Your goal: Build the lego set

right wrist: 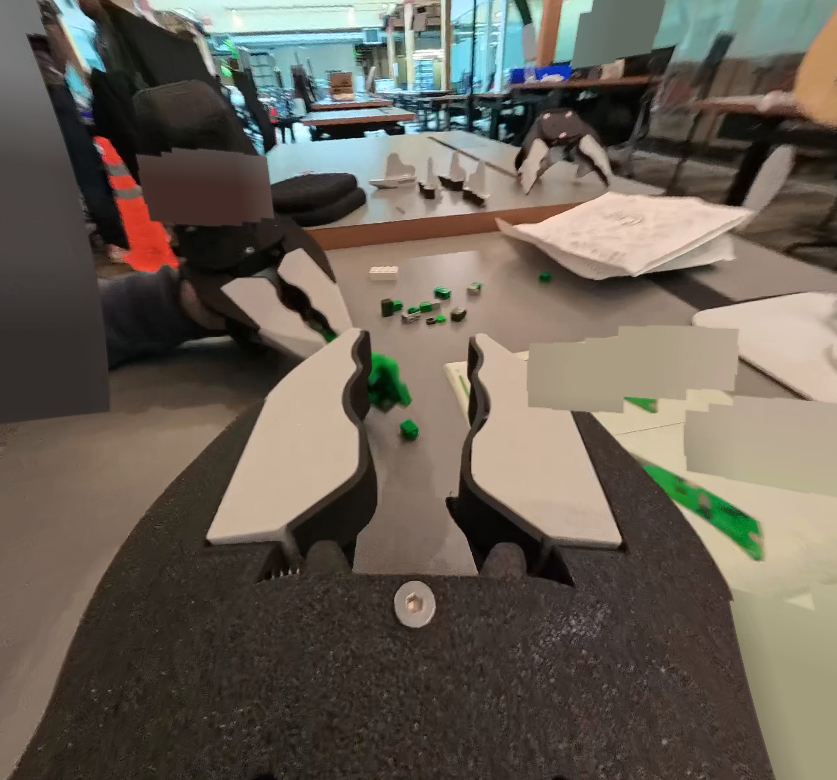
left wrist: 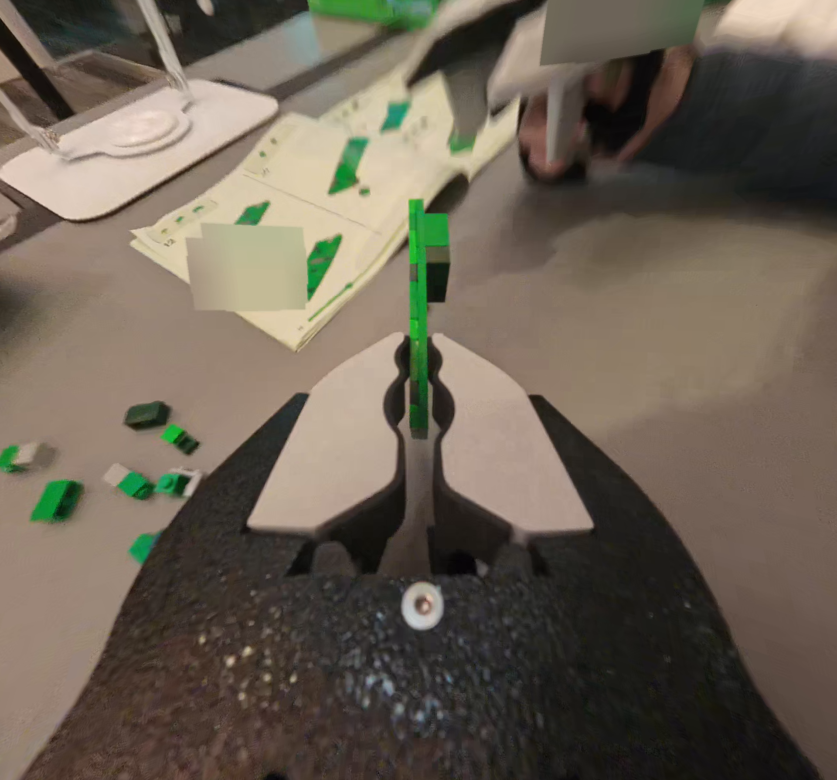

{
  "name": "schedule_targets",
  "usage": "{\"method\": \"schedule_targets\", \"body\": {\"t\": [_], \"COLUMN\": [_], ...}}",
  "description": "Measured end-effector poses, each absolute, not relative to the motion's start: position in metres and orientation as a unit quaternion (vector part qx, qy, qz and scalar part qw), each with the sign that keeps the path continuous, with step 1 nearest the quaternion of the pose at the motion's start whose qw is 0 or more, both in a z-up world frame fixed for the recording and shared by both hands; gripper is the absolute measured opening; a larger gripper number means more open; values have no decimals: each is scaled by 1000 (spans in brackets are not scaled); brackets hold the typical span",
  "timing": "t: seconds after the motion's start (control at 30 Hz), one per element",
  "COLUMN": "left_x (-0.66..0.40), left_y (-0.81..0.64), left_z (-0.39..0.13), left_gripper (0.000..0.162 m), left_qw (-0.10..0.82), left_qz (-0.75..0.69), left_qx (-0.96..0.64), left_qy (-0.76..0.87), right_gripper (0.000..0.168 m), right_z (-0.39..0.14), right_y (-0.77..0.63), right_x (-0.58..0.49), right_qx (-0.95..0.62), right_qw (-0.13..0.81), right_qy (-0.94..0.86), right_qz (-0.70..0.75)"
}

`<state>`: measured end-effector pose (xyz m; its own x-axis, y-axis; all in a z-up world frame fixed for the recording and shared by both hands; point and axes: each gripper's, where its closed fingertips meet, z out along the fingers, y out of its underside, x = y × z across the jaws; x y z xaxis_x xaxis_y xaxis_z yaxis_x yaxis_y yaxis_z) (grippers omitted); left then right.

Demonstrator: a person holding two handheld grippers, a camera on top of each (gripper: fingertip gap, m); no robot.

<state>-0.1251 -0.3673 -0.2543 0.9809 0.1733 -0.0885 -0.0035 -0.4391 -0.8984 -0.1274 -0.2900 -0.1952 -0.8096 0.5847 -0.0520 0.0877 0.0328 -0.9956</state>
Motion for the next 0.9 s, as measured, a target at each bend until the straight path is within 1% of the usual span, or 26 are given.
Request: {"method": "schedule_targets", "body": {"t": [0.07, 0.13, 0.2, 0.4, 0.5, 0.7, 0.77, 0.8, 0.9], "left_x": [-129, -135, -144, -147, -149, -153, -147, -144, -134], "left_y": [-368, -373, -381, -382, -384, -387, -384, -384, -384], "left_z": [-233, -211, -201, -204, -202, -204, -206, -204, -195], "left_gripper": [6, 6, 5, 6, 6, 6, 6, 6, 6], "left_qw": [598, 663, 694, 694, 704, 701, 691, 692, 709], "left_qz": [11, -64, -89, -74, -97, -172, -208, -216, -234], "left_qx": [-794, -728, -687, -689, -673, -647, -647, -646, -635], "left_qy": [-111, -164, -194, -196, -204, -245, -248, -239, -200], "right_gripper": [43, 42, 40, 40, 39, 30, 30, 34, 39], "right_z": [-198, -196, -194, -187, -187, -189, -190, -189, -188], "right_y": [-294, -299, -305, -314, -313, -315, -324, -327, -333], "right_x": [-131, -137, -141, -161, -162, -158, -154, -153, -146], "right_qx": [-244, -232, -210, -180, -182, -166, -158, -158, -142], "right_qw": [156, 155, 157, 188, 207, 262, 241, 231, 215], "right_qy": [-685, -672, -668, -650, -646, -660, -666, -665, -665], "right_qz": [668, 686, 697, 714, 712, 684, 688, 693, 701]}}
